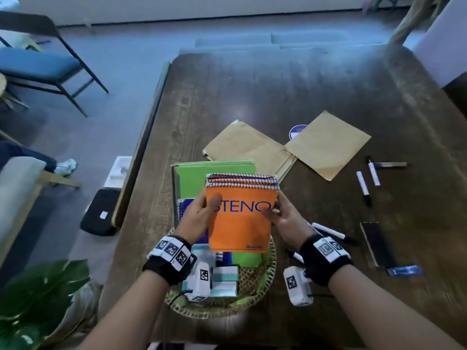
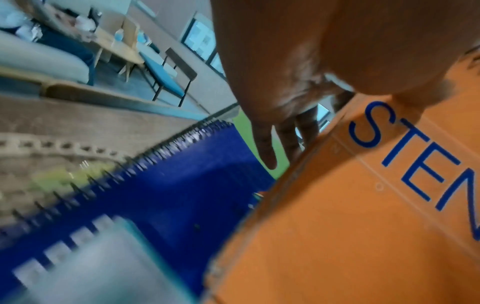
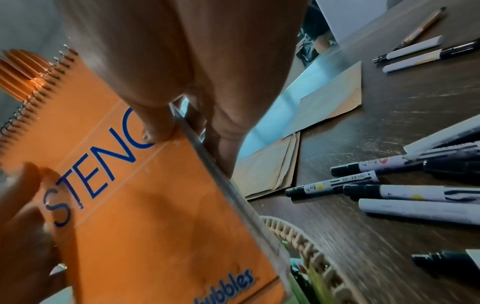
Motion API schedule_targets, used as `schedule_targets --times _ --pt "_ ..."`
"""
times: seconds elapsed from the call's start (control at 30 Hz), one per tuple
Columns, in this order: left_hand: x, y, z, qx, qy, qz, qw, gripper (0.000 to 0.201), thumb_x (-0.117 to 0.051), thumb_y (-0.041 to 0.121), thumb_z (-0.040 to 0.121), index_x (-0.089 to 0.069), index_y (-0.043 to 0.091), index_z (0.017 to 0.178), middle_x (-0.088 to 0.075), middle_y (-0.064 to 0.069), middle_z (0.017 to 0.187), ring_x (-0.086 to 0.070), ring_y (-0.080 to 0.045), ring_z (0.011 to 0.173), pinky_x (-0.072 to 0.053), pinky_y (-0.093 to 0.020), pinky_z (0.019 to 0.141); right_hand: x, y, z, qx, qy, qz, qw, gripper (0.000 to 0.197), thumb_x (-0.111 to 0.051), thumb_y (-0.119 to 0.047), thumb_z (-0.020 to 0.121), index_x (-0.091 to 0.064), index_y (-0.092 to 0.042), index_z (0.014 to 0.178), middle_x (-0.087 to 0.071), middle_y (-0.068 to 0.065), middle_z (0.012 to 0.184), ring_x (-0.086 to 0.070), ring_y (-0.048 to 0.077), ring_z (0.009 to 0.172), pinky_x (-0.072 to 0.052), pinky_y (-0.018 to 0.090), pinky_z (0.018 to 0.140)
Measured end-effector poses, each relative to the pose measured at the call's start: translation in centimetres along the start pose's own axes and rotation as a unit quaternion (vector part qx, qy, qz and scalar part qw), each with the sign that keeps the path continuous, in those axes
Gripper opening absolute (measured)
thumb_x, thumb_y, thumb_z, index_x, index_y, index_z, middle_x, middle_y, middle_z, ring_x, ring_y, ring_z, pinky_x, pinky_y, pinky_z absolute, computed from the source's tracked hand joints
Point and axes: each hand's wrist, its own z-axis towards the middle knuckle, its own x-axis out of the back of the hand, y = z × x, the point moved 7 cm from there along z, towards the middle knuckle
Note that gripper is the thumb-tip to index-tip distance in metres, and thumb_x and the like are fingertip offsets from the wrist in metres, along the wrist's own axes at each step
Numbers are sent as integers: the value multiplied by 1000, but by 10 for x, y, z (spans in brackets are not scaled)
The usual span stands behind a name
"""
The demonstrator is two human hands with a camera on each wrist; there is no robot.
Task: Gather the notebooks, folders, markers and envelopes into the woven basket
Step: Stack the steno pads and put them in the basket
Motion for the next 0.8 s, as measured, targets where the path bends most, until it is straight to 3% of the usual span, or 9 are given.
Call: schedule_targets --times 0.07,0.17,0.3,0.4,0.47,0.57,0.63,0.7,0.8 --pt "8 -16 -8 11 -23 132 991 51 -56 76 79 -60 34 109 -72 7 102 -69 -9 91 -53 -26 77 -5 -2 -4 9 33 -4 999 29 -63 -21 99 -58 -39 121 -72 -3 117 -68 20 109 -59 32 83" --pt "15 -65 -21 89 -52 371 923 42 -65 63 84 -56 26 102 -62 5 98 -60 -9 84 -47 -23 70 -10 2 -4 4 68 14 998 23 -63 -21 99 -61 -40 112 -72 -7 114 -69 17 107 -60 34 82" --pt "2 -103 -39 107 -94 511 848 50 -71 47 80 -49 20 116 -55 0 114 -52 -20 103 -47 -37 92 -18 6 2 -8 70 -10 997 22 -62 -22 99 -61 -39 112 -72 -8 115 -69 15 105 -60 45 88" --pt "2 -102 -40 81 -94 590 798 54 -70 46 79 -46 19 119 -50 -1 119 -49 -22 109 -42 -39 95 -22 4 5 -6 64 -8 998 28 -61 -19 100 -61 -45 110 -73 -7 113 -69 17 106 -60 43 87" --pt "3 -99 -37 74 -100 614 779 53 -69 46 80 -49 18 121 -51 -3 121 -49 -23 110 -42 -39 96 -21 2 6 -8 65 -2 998 32 -61 -17 100 -61 -48 110 -73 -6 114 -69 20 106 -60 47 88" --pt "6 -94 -37 93 -120 595 789 49 -73 44 79 -53 20 116 -51 -5 118 -51 -25 108 -46 -39 94 -17 0 7 -13 70 -1 997 32 -61 -16 100 -61 -45 113 -72 -4 115 -69 23 107 -59 53 89" --pt "6 -91 -40 99 -137 558 813 48 -77 40 78 -51 20 112 -53 -4 114 -53 -22 98 -50 -34 86 -15 -2 7 -3 73 -5 997 32 -61 -16 100 -61 -45 113 -72 -4 115 -70 20 105 -59 49 88" --pt "5 -87 -46 81 -155 544 821 45 -78 37 79 -48 22 110 -58 -2 110 -53 -19 89 -45 -28 76 -13 -5 7 7 74 -9 997 32 -61 -16 100 -61 -45 113 -72 -3 115 -70 18 103 -60 42 87" --pt "3 -79 -57 46 -154 534 830 44 -77 37 81 -49 22 111 -60 3 108 -55 -17 90 -42 -26 73 -10 -3 7 11 82 -13 996 27 -60 -15 100 -60 -36 117 -72 -1 115 -70 19 102 -60 38 83"
